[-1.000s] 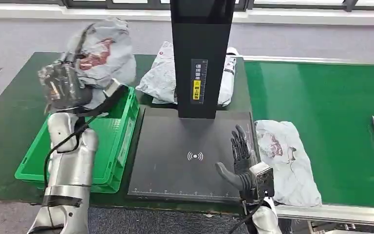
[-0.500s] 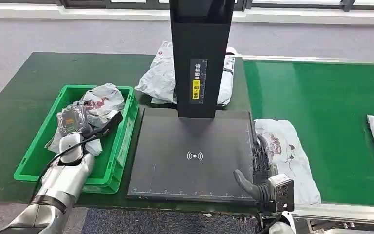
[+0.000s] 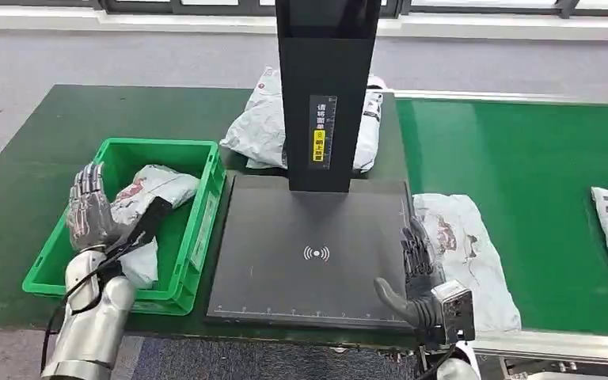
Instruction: Moved the parcel from conveyor to table for the left to box.
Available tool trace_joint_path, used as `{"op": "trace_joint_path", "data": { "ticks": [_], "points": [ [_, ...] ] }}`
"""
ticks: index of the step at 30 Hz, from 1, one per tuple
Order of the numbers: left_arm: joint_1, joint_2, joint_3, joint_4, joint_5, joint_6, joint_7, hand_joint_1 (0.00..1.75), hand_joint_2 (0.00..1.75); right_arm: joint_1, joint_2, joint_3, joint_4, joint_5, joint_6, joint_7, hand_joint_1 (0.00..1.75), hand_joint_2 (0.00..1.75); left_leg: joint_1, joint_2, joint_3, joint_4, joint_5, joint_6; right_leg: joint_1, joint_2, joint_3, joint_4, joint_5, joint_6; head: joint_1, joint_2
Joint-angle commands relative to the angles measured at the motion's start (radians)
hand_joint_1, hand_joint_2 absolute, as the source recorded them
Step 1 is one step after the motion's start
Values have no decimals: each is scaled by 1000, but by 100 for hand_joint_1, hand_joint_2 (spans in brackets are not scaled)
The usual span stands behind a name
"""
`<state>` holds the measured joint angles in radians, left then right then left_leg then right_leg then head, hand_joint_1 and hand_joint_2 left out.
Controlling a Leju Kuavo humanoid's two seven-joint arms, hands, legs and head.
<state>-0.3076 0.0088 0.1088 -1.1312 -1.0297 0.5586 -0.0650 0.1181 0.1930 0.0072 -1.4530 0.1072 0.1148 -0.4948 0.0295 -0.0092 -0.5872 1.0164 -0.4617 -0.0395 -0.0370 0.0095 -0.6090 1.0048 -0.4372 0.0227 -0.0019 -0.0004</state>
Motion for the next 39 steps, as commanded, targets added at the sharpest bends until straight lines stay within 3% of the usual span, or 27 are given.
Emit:
{"op": "trace_joint_path", "data": {
  "ticks": [1,4,7,8,10,12,13,14,25,27,28,32,36,39],
  "points": [
    [-21,-20,116,-66,309,103,-202,0,175,-49,8,-19,93,-3,-8,1,0,175,1,2,3,-2,0,3,2,0,3,-2,0,-4,0,0],
    [-44,-29,134,-70,462,101,-303,0,175,-72,-2,-6,132,-9,-31,-10,0,175,0,2,3,-2,0,3,2,-1,3,-2,0,-4,0,0],
    [-68,-46,103,-67,620,-11,-380,0,175,-93,-8,-13,151,-13,-79,-13,0,175,1,1,3,-2,0,3,2,-1,3,-2,1,-3,0,0],
    [-75,-53,67,-67,723,-157,-411,0,175,-103,-9,-26,152,-9,-111,-9,0,175,0,-1,3,-2,1,4,2,-3,4,-3,1,-4,0,0],
    [-99,-77,26,-39,786,-242,-399,0,175,-122,-21,-36,153,-8,-119,-3,0,175,1,-2,1,-1,1,3,1,-3,3,-1,0,-3,0,0],
    [-136,-83,-23,22,917,-427,-388,0,175,-151,-24,-50,168,7,-136,10,0,175,0,-3,0,0,1,2,1,-4,2,-1,0,-2,0,0],
    [-146,-89,-32,41,923,-422,-394,0,175,-159,-25,-55,174,8,-136,11,0,175,0,-5,1,0,2,3,1,-6,3,-2,1,-2,0,0],
    [-163,-95,-51,69,939,-436,-404,0,175,-172,-25,-64,187,61,-207,37,0,175,0,-4,2,-1,3,4,1,-6,4,-3,1,-2,0,0],
    [-164,-95,-57,74,940,-431,-409,0,175,-171,-27,-67,192,61,-206,36,0,175,0,-1,3,-1,2,3,1,-3,3,-2,2,-2,0,0],
    [-167,-108,-88,74,977,-504,-412,0,175,-194,-32,-79,225,149,-324,89,0,175,0,-1,3,-1,2,4,1,-2,3,-2,2,-2,0,0],
    [-177,-134,-126,91,980,-531,-411,0,175,-218,-44,-95,263,244,-447,111,0,175,0,-1,2,0,2,3,1,-1,2,-2,2,-1,0,0],
    [-186,-214,-264,148,938,-536,-423,0,175,-264,-85,-160,377,473,-638,213,0,175,0,-7,0,0,3,4,1,-7,3,-3,2,0,0,0],
    [-201,-250,-344,227,909,-492,-431,0,175,-305,-111,-199,511,670,-698,357,0,175,-1,-10,2,0,4,7,0,-11,8,-6,3,0,1,0],
    [-222,-270,-377,295,903,-464,-442,0,175,-368,-126,-247,690,833,-734,498,0,175,-2,-5,2,2,2,4,-2,-5,5,-3,3,2,0,0]
  ]
}}
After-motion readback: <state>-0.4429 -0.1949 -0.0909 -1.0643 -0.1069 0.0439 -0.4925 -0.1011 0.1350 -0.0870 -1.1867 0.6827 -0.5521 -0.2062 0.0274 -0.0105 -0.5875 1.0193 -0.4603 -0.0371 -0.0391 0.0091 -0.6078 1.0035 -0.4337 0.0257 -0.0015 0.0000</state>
